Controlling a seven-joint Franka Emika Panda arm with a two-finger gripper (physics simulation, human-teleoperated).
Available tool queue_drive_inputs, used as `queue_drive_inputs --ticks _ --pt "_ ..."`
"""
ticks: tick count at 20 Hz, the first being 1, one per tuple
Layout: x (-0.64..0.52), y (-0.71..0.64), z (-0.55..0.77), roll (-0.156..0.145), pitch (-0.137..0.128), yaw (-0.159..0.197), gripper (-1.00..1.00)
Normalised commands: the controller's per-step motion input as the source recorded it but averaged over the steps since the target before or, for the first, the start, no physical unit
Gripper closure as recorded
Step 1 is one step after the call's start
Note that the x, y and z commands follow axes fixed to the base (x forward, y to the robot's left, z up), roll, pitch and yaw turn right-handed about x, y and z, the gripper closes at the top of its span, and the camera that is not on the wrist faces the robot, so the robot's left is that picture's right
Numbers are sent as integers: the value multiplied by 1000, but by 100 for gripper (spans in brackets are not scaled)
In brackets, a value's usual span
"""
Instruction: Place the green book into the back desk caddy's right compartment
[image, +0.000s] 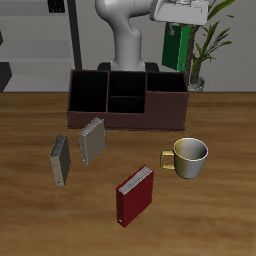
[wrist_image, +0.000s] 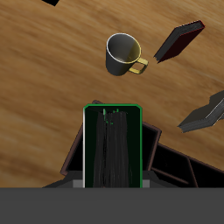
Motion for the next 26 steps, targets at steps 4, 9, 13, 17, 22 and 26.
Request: queue_drive_inputs --ticks 4,9,13,17,22,26 --pt "56 -108 -119 -6 17 7 100" --pt "34 -102 -125 -19 12 -7 100" --pt "22 -44 -177 11 19 15 100" --pt "123 -16 -235 9 32 13 100" --pt "93 9 -226 14 39 -3 100" --pt "51 -22 -187 11 16 17 100"
